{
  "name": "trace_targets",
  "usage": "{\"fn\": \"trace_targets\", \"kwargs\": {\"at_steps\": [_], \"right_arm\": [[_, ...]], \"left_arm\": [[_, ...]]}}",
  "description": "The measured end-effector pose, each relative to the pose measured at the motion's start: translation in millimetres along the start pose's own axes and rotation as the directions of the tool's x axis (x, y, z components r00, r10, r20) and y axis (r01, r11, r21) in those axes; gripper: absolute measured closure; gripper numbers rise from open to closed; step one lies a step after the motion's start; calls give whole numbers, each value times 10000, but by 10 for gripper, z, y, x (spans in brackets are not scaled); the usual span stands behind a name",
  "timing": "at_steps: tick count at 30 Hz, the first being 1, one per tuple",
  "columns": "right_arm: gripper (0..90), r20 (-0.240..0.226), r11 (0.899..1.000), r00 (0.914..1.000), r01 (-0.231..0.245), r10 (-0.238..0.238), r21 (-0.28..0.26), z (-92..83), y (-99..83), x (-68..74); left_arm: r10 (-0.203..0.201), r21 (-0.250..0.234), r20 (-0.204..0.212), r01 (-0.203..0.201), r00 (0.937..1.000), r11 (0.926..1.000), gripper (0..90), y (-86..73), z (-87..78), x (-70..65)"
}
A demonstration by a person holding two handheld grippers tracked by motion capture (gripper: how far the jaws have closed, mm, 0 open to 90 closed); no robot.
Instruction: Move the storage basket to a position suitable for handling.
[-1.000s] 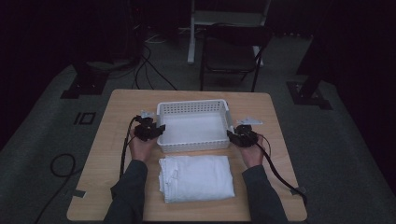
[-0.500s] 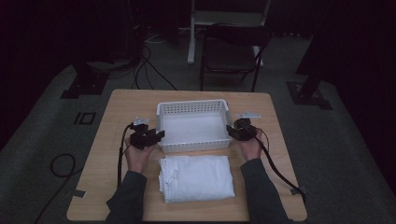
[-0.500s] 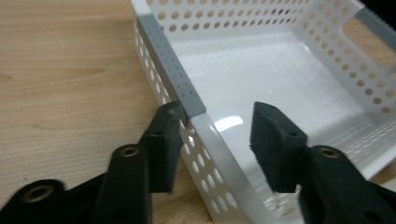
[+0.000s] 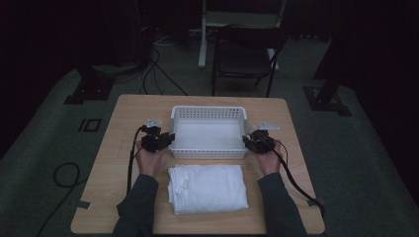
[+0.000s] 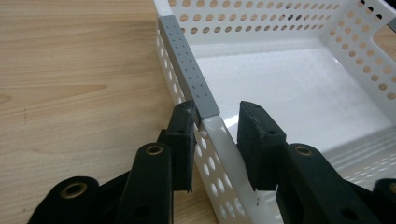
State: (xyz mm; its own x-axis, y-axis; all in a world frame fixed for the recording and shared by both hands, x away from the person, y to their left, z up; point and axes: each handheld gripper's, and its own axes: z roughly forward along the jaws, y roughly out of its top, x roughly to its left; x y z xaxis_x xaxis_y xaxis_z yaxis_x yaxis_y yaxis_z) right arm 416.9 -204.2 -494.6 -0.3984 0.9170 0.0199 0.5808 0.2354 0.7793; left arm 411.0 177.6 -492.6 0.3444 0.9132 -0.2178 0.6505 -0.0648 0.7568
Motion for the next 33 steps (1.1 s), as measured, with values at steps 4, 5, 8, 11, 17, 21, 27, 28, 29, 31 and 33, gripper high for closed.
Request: {"fn": "trace_targets", "kwargs": {"at_steps": [4, 5, 8, 11, 17, 21, 27, 28, 29, 31, 33], "right_arm": [[640, 36, 10000, 10000, 27, -27, 1, 5, 14, -22], [640, 36, 10000, 10000, 27, -27, 1, 5, 14, -22], [651, 119, 10000, 9999, 69, -69, 35, 31, 47, -39], [660, 169, 10000, 9998, 85, -85, 33, 49, 67, -59], [605, 239, 9996, 9996, -172, 177, -225, -15, 56, -88], [544, 70, 9977, 9993, -358, 362, -568, -157, 14, -134], [528, 114, 9985, 9989, -453, 457, -295, -326, -50, -164], [507, 113, 9980, 9984, -548, 551, -318, -356, -56, -172], [494, 52, 9974, 9979, -643, 645, -331, -388, -62, -177], [486, -108, 9974, 9980, -626, 622, -371, -441, -80, -174], [515, -359, 9980, 9979, -549, 537, -324, -492, -125, -170]], "left_arm": [[-36, -7, 44, 36, 10000, 10000, 668, 15, 22, 0], [-32, -16, 11, 32, 10000, 10000, 668, 17, 22, -6], [-53, -46, -43, 53, 10000, 10000, 677, 29, 26, -15], [-163, -128, -56, 163, 9999, 9998, 683, 37, 29, -25], [-294, -333, -105, 290, 9995, 9990, 596, 42, 13, -1], [-288, -611, -106, 281, 9995, 9977, 536, 17, -115, 37], [-347, -876, 149, 359, 9993, 9955, 506, -107, -338, 83], [-313, -878, 193, 329, 9993, 9956, 505, -140, -361, 79], [-239, -839, 238, 259, 9994, 9961, 499, -170, -382, 75], [-186, -849, 290, 210, 9994, 9962, 489, -228, -428, 71], [-233, -910, 349, 264, 9991, 9955, 486, -278, -469, 71]]}}
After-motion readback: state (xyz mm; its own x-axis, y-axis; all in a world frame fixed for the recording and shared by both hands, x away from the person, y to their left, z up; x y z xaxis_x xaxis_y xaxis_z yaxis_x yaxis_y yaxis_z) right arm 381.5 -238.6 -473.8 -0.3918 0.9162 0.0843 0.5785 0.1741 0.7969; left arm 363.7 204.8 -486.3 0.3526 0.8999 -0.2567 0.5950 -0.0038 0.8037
